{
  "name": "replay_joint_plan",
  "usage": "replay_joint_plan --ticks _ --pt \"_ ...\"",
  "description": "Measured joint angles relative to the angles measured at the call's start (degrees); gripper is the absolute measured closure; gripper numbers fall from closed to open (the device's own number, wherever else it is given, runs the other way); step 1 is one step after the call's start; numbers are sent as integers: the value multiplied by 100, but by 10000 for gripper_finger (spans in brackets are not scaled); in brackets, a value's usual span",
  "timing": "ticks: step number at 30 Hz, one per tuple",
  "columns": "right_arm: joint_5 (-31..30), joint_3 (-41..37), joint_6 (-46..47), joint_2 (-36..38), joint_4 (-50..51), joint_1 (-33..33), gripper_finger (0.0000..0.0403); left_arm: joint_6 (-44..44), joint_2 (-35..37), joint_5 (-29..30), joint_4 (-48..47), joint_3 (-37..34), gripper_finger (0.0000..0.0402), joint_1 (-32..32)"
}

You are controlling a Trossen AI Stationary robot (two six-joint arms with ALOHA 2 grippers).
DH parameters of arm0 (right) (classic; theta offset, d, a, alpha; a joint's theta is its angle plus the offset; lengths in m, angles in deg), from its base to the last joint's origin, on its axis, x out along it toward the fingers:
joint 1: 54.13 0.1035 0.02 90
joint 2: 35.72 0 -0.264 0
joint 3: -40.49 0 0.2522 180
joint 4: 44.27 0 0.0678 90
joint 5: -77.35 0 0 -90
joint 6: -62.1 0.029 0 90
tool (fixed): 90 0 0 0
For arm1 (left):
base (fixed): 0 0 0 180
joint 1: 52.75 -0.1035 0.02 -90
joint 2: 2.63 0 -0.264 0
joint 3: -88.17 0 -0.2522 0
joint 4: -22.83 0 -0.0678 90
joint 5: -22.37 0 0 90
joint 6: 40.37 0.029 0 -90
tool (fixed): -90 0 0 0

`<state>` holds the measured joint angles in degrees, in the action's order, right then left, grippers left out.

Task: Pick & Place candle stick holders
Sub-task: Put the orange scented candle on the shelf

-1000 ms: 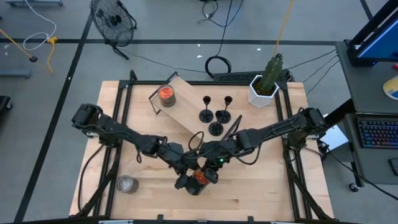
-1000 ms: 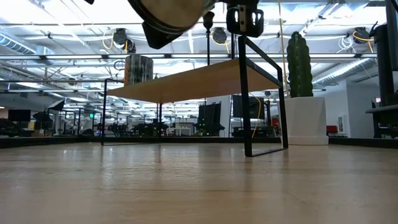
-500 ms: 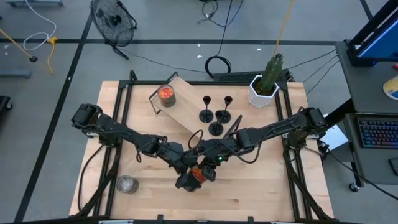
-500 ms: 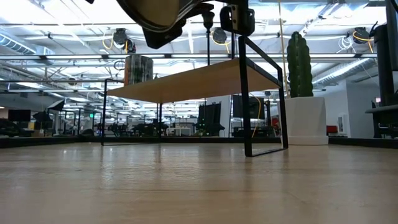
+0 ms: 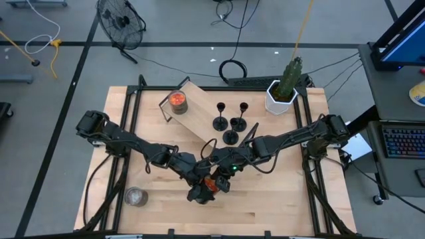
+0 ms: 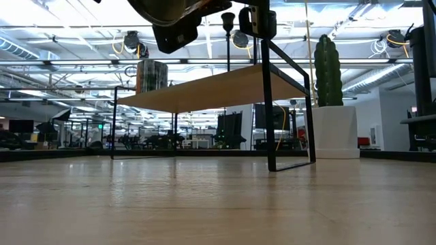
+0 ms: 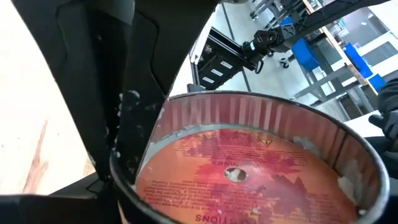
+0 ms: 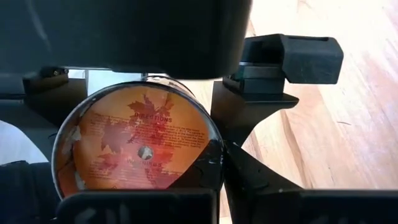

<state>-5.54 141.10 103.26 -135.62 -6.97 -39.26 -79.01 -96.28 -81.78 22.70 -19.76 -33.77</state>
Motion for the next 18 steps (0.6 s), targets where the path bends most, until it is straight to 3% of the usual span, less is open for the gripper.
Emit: replay_joint_plan --ticks 9,18 --pt "322 -11 -141 110 -61 -9 377 -249 11 -109 -205 9 52 17" --pt "338 -2 -362 791 195 54 345 -693 4 184 -796 2 52 246"
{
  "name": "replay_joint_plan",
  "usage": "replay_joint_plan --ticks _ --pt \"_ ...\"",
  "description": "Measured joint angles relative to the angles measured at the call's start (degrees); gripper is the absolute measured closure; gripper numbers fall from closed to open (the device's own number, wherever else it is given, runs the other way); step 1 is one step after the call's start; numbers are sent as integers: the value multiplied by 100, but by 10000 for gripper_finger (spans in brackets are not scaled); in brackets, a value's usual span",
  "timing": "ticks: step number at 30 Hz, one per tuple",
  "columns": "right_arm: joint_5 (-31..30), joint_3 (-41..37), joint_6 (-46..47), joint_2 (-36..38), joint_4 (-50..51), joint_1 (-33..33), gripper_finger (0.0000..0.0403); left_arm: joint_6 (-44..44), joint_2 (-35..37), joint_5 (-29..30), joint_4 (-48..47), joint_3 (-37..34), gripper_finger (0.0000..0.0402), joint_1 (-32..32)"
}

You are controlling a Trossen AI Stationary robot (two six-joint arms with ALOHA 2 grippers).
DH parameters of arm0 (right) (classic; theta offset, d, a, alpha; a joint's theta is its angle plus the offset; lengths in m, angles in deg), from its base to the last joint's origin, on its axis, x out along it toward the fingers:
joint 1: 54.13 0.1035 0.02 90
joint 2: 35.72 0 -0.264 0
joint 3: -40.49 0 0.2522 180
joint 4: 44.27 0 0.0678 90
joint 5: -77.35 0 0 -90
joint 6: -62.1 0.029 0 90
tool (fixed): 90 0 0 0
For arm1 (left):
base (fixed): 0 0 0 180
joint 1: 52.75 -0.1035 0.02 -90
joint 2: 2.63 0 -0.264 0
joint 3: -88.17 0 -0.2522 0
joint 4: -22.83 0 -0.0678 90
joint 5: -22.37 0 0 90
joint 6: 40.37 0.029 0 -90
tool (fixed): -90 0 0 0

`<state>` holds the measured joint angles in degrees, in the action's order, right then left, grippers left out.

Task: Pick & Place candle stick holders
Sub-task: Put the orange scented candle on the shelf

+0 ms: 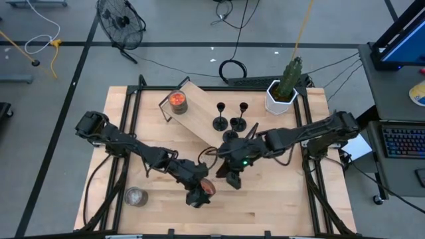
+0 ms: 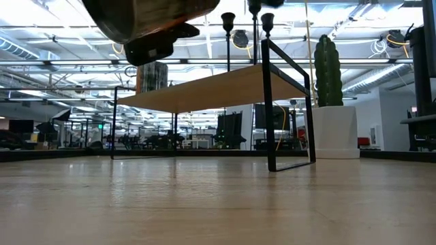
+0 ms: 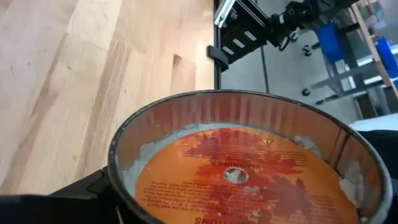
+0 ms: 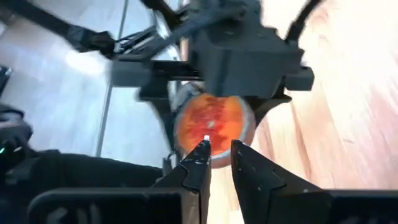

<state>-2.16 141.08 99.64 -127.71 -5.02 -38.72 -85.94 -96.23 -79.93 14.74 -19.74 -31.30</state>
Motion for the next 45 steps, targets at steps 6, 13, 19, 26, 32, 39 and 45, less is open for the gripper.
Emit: replay_joint_plan --ticks 6,13,19,26,32,39,45 --pt "-533 0 -414 543 683 343 358 -76 248 980 -130 -11 52 110" --pt "-1708 -2 -552 956 1487 850 373 352 1368 3899 -1214 -4 52 244" --pt "-2196 -5 -570 1116 1746 1165 375 486 2126 7317 -2283 -4 52 446" --pt "-2267 -11 -803 1135 1879 1280 377 -10 2186 9286 -3048 -4 52 298" --pt "-2287 -11 -1062 1135 1904 1196 384 -1248 1789 9389 -3787 -10 52 -88" --pt "-2291 -11 -974 1135 2016 1029 385 -2739 1552 9241 -5102 -9 52 -378" --pt "-2276 -11 -993 1135 1981 835 385 -4058 1552 9122 -6146 -214 52 -637"
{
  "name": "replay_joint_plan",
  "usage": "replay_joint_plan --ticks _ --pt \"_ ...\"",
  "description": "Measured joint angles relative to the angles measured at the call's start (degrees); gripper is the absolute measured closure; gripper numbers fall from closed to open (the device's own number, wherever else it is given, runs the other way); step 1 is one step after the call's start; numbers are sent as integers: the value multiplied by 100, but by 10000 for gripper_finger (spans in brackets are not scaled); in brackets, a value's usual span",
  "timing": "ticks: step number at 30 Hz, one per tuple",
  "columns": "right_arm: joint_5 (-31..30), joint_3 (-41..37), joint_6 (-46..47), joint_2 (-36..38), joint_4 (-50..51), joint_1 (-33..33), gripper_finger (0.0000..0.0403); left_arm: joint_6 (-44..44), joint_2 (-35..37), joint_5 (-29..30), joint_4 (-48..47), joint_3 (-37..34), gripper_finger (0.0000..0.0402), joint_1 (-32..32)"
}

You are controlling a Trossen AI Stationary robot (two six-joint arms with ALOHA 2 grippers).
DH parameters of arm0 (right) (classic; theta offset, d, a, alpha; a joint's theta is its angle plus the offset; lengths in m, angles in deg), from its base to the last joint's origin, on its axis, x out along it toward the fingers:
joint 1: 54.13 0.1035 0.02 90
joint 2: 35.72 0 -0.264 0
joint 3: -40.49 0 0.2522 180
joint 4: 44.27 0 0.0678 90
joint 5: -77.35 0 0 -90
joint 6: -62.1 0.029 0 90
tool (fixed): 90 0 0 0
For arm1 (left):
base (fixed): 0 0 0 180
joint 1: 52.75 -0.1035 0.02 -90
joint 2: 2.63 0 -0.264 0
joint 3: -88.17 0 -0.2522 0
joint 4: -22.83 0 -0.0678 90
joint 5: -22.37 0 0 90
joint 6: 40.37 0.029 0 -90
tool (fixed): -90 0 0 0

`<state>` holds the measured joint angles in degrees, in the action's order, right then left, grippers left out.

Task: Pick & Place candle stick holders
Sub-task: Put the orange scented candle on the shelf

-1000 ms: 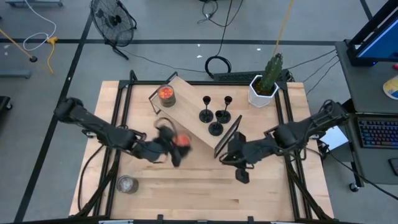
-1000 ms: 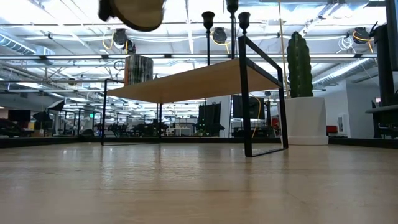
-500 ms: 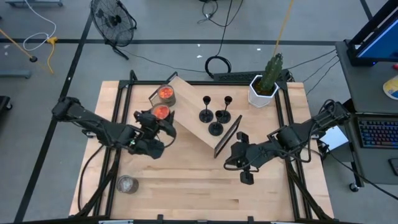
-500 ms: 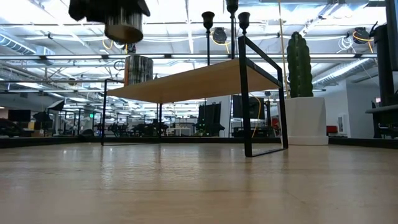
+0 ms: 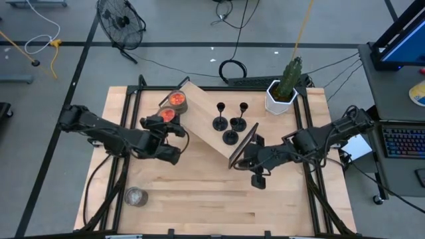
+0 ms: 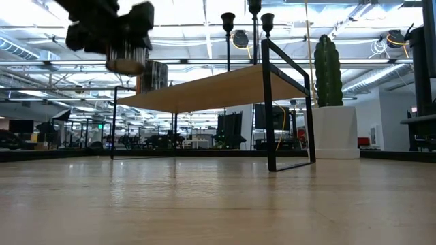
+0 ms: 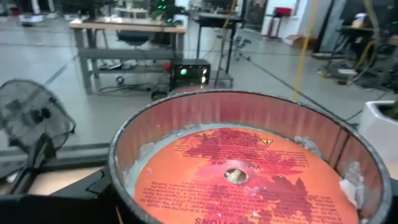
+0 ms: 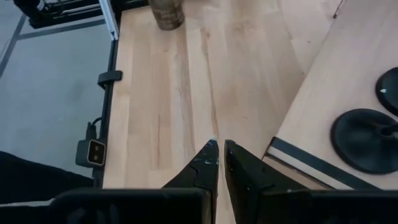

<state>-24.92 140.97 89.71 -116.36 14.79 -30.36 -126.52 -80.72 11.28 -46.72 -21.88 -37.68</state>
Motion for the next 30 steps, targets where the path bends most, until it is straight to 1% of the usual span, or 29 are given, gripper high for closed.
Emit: replay_joint_plan --ticks 3,8,13,17,20,25,30 --pt "0 0 -1 0 0 -62 385 -196 -5 -125 3 -257 52 -110" --pt "-2 0 14 0 -48 -114 385 -523 -4 -73 38 -558 52 -303" --pt "-11 0 30 -2 -96 -171 385 -582 -4 -73 101 -643 52 -525" --pt "2 0 124 -2 -93 -254 385 -280 -3 187 396 -643 52 -657" --pt "3 0 125 -2 -92 -303 385 -28 -3 107 599 -643 52 -801" --pt "6 0 126 -2 -90 -322 385 980 -110 -113 1425 -645 52 -1025" --pt "9 0 149 -2 -84 -319 385 1909 -106 -110 2230 -645 52 -1206"
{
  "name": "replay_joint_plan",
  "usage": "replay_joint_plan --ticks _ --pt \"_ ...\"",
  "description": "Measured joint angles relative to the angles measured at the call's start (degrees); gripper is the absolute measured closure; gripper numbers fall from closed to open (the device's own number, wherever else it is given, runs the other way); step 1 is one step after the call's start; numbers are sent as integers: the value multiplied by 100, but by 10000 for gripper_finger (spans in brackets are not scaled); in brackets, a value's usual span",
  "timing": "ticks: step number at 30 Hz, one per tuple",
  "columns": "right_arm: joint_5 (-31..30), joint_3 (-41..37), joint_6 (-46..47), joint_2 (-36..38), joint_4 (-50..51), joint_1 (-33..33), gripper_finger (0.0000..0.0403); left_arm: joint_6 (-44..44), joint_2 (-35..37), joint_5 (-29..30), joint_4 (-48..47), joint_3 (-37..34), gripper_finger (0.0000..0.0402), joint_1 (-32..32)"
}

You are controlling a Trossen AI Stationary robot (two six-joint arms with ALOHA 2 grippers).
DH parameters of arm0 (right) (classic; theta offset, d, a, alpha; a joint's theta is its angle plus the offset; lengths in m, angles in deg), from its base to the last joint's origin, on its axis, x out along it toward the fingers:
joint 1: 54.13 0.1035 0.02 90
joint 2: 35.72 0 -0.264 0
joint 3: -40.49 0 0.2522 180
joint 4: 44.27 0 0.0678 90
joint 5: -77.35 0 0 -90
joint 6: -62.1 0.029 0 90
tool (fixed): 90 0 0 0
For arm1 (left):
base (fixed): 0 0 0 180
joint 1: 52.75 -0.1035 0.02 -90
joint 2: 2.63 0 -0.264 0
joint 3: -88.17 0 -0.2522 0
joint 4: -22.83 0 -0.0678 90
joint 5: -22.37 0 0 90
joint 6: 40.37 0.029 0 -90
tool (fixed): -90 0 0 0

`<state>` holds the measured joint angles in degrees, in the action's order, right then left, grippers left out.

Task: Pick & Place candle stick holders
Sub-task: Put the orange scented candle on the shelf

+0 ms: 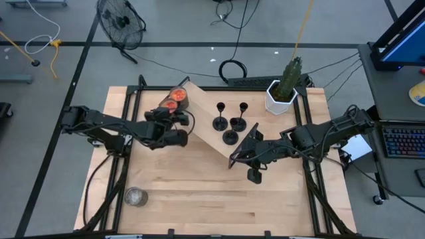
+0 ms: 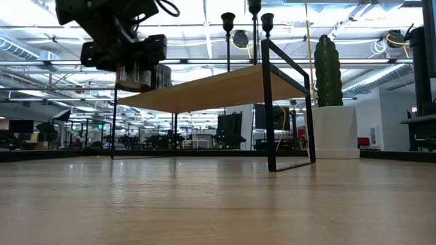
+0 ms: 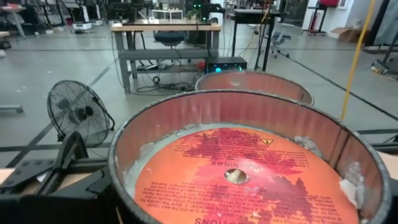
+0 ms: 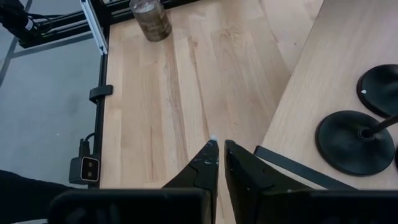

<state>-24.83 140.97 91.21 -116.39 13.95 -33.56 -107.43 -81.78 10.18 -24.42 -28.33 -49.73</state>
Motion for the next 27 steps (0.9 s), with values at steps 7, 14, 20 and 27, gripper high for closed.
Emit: replay_joint_plan --ticks 7,14,20,27 --pt "0 0 -2 0 34 0 385 263 -46 -204 279 0 52 -349" --pt "0 0 -31 0 45 2 385 385 -247 -271 521 4 52 -522" --pt "2 0 -44 -2 45 2 385 392 -310 -241 562 4 52 -664" --pt "2 0 -44 -2 41 2 385 390 -428 -221 678 7 52 -830"
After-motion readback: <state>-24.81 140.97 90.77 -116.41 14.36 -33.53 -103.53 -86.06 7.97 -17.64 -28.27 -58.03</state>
